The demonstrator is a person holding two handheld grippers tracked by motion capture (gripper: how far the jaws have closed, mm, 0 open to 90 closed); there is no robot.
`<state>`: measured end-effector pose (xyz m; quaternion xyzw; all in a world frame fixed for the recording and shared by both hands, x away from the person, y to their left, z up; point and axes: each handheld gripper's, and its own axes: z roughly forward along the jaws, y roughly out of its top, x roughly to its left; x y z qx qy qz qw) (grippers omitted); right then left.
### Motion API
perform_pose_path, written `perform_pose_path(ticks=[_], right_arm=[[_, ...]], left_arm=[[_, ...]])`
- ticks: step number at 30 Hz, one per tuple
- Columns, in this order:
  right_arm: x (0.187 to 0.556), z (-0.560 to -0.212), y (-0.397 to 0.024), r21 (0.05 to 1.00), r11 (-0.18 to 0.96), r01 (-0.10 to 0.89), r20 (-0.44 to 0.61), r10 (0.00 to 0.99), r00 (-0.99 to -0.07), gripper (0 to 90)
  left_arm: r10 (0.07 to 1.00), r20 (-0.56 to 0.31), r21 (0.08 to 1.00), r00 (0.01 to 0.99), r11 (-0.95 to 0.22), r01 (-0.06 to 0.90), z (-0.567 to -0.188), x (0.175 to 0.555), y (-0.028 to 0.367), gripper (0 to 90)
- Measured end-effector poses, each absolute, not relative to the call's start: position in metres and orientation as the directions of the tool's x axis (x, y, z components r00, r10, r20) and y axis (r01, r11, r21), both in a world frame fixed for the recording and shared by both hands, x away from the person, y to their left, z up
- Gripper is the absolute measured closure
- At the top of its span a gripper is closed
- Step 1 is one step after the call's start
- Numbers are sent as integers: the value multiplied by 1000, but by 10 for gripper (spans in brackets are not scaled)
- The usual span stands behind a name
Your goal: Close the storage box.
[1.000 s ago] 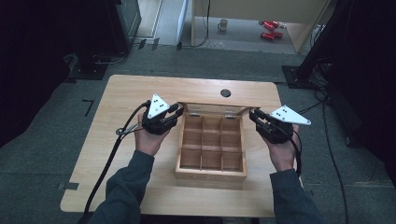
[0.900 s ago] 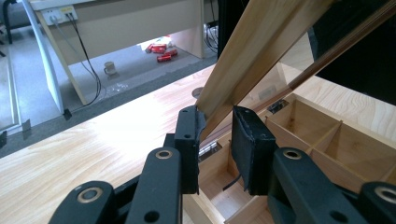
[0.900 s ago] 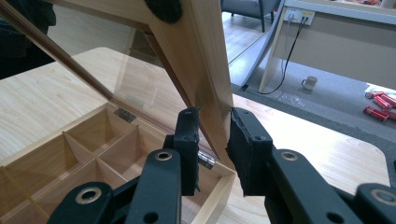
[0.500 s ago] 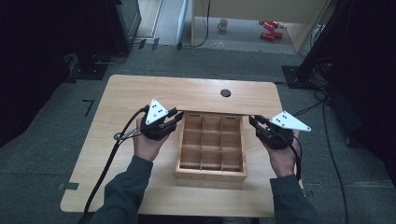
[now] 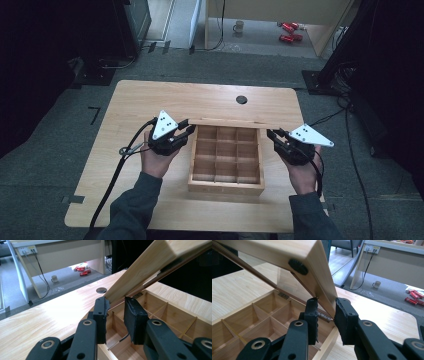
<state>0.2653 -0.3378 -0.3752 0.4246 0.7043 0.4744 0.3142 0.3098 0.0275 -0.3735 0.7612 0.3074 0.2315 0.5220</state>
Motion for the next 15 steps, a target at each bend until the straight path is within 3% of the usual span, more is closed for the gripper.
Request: perform_pose_path(ticks=[15], right_arm=[[253, -379, -337, 941, 162, 297, -14, 897, -443, 721]], left_arm=[[712, 34, 939, 701, -263, 221, -376, 297, 29, 728]])
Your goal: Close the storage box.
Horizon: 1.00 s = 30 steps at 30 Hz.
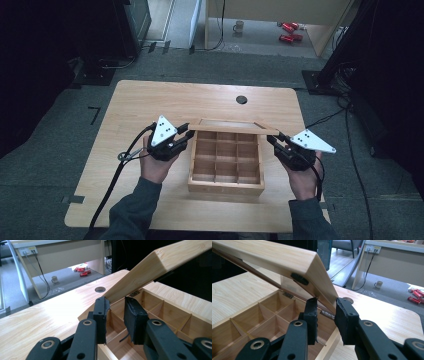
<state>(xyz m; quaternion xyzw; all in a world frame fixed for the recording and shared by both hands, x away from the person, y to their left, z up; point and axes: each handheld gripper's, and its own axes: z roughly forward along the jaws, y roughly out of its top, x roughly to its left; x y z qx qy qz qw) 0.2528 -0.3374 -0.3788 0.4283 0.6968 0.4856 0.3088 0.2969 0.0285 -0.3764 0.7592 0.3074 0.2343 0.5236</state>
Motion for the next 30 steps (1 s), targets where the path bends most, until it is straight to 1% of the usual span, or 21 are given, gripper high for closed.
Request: perform_pose_path(ticks=[7, 15, 25, 30], right_arm=[[246, -378, -337, 944, 157, 290, -13, 896, -444, 720], [235, -380, -336, 946, 143, 291, 0, 897, -441, 720], [225, -383, -333, 941, 155, 301, -11, 902, -432, 718], [222, -385, -332, 940, 155, 305, -9, 902, -431, 717]], left_arm=[[713, 49, 937, 699, -275, 215, -376, 292, 28, 726], [707, 32, 936, 706, -269, 228, -378, 286, 30, 726], [705, 25, 932, 709, -274, 239, -382, 278, 31, 721], [703, 5, 933, 711, -260, 250, -385, 275, 32, 720]])
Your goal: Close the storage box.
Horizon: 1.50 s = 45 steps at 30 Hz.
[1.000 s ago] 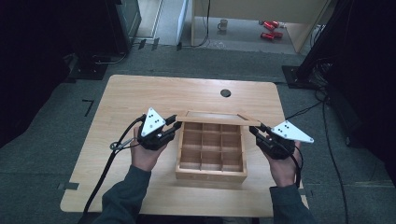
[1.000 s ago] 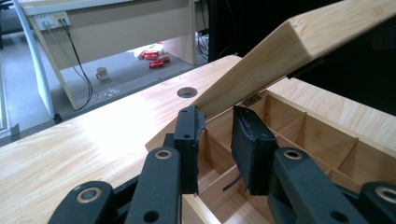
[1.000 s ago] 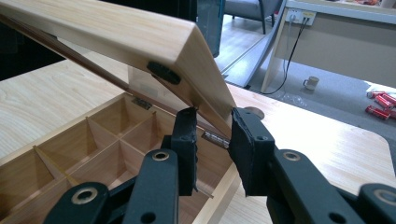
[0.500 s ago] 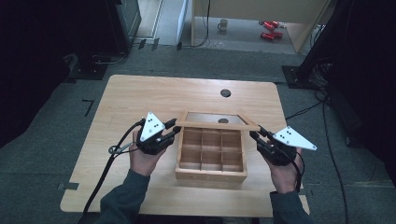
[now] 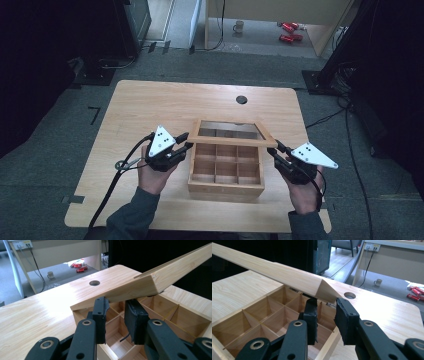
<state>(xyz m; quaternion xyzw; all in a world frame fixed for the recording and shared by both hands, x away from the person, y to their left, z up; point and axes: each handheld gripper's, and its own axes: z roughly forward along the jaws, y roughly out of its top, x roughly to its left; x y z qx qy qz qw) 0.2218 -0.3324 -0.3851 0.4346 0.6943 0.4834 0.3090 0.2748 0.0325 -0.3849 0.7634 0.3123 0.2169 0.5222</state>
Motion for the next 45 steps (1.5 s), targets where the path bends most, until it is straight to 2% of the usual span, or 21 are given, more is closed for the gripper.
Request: perform_pose_path(ticks=[33, 45], right_arm=[[201, -402, -330, 930, 124, 346, 37, 905, -424, 709], [196, -411, -329, 926, 114, 359, 53, 904, -424, 706]], left_arm=[[684, -19, 926, 729, -263, 271, -399, 251, 38, 709], [656, -46, 922, 753, -262, 285, -403, 241, 41, 629]])
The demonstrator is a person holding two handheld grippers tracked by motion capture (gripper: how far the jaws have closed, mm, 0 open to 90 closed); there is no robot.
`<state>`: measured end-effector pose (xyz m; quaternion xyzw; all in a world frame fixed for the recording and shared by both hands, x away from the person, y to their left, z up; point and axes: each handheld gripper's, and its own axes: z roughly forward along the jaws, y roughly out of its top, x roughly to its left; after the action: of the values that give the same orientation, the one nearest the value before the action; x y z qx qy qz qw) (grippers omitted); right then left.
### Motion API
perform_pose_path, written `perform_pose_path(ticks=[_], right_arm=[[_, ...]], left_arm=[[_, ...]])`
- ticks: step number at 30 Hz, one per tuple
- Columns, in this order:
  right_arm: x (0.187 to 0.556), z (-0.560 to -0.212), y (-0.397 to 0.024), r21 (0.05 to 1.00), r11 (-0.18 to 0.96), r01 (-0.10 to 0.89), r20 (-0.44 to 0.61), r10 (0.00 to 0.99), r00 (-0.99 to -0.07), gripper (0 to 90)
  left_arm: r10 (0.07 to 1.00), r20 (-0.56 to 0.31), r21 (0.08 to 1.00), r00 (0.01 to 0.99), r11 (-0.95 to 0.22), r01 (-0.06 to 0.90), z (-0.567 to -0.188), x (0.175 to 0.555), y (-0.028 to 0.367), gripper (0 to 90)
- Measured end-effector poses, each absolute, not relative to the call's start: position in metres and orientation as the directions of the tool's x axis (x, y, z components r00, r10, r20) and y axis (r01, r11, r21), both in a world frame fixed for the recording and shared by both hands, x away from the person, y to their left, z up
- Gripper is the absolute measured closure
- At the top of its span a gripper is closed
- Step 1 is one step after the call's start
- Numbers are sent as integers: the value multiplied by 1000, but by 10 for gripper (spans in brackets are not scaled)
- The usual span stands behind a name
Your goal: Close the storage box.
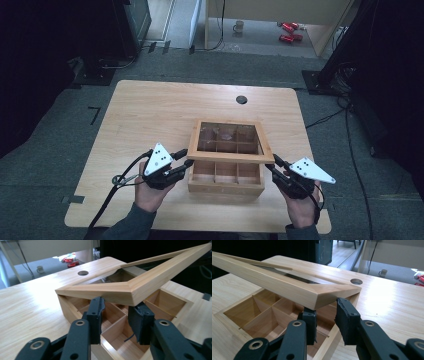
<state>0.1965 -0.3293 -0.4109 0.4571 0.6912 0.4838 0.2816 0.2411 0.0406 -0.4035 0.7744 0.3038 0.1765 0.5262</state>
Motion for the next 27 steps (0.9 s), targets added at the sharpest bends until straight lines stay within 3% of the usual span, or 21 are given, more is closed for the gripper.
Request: perform_pose_path(ticks=[5, 18, 27], right_arm=[[195, -414, -329, 925, 113, 363, 55, 905, -423, 707], [190, -422, -329, 917, 114, 382, 65, 903, -425, 703], [186, -429, -330, 911, 114, 396, 78, 897, -435, 631]], left_arm=[[642, -57, 921, 765, -261, 288, -405, 238, 41, 575], [639, -67, 913, 766, -271, 306, -411, 237, 41, 561], [640, -70, 905, 765, -282, 319, -419, 234, 41, 564]])
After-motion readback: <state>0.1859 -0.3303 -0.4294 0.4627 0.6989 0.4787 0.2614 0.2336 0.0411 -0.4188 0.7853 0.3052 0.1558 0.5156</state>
